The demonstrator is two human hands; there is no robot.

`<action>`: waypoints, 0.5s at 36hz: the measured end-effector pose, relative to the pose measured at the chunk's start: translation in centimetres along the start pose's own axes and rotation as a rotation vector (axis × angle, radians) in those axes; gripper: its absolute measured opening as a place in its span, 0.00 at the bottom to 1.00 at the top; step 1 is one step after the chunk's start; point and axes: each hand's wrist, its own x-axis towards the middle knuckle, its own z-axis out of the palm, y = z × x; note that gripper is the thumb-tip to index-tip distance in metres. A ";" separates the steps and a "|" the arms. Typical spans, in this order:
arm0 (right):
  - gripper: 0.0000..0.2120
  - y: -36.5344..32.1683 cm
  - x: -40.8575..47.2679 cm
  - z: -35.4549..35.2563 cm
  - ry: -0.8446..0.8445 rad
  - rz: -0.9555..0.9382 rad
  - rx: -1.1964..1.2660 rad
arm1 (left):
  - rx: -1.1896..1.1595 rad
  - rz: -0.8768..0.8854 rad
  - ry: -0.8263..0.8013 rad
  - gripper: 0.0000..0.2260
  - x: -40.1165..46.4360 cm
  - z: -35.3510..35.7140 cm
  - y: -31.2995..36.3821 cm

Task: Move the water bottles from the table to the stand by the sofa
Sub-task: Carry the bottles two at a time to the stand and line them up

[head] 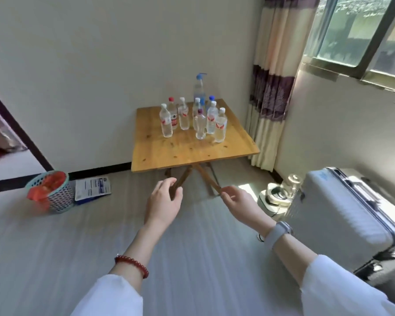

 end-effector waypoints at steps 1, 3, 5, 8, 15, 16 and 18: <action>0.11 0.1 2.0 -0.2 0.007 0.007 0.000 | -0.005 0.002 -0.016 0.13 2.1 0.8 0.0; 0.11 0.8 6.1 -0.6 0.013 0.026 0.000 | -0.029 0.010 -0.046 0.12 6.3 2.6 -0.1; 0.11 1.8 10.4 -1.0 0.021 0.052 -0.003 | -0.059 0.017 -0.063 0.12 10.4 4.8 -0.6; 0.12 3.7 17.3 -1.2 0.040 0.077 -0.010 | -0.072 0.020 -0.094 0.13 16.5 8.4 -2.0; 0.19 8.6 36.2 -1.0 0.104 0.187 0.106 | -0.047 -0.055 -0.124 0.19 32.7 17.1 -5.0; 0.20 9.2 39.1 -1.1 0.110 0.209 0.127 | -0.048 -0.070 -0.136 0.20 35.3 18.3 -5.3; 0.24 10.5 44.4 -1.0 0.129 0.259 0.147 | -0.059 -0.108 -0.159 0.21 40.0 20.7 -5.8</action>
